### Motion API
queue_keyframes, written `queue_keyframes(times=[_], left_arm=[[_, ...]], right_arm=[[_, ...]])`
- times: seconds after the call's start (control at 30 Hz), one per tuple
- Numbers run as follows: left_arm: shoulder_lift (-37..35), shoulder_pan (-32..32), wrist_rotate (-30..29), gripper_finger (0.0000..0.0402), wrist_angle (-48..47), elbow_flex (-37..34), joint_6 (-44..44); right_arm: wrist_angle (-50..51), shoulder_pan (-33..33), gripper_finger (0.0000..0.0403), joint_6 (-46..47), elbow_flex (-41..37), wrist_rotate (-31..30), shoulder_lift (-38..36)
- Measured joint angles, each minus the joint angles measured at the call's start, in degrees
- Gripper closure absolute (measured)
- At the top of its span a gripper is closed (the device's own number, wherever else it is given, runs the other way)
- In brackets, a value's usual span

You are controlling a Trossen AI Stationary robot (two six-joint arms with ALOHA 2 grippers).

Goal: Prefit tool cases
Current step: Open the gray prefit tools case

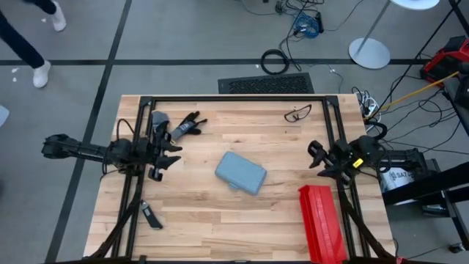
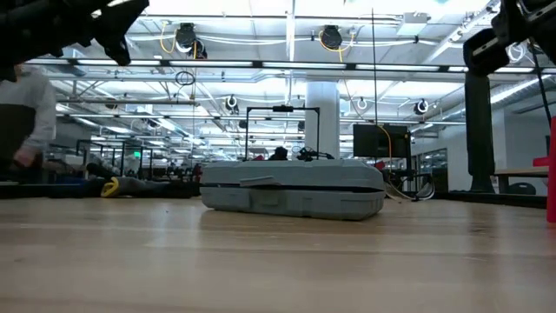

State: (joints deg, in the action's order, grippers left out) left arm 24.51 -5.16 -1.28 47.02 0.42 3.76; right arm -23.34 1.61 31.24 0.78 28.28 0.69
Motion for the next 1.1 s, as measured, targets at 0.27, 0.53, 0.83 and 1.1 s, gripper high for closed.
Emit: queue_keyframes(times=[0.27,0.53,0.83,1.1], left_arm=[[7.49,-1.04,-13.14,0.0256,-0.49,0.53,2.2],[19.6,-3.65,-18.62,0.0256,0.61,11.74,1.92],[38.89,-4.84,-24.22,0.0256,-22.6,35.51,-7.35],[47.17,-3.22,-28.58,0.0256,-42.47,42.65,-7.55]], right_arm=[[2.07,0.22,0.0241,-10.71,0.0,-19.45,0.02],[0.45,0.16,0.0241,-12.23,0.0,-22.74,0.03],[-0.89,0.14,0.0241,-16.84,3.0,-26.87,6.21],[10.13,-1.34,0.0241,-19.86,17.82,-30.31,33.2]])
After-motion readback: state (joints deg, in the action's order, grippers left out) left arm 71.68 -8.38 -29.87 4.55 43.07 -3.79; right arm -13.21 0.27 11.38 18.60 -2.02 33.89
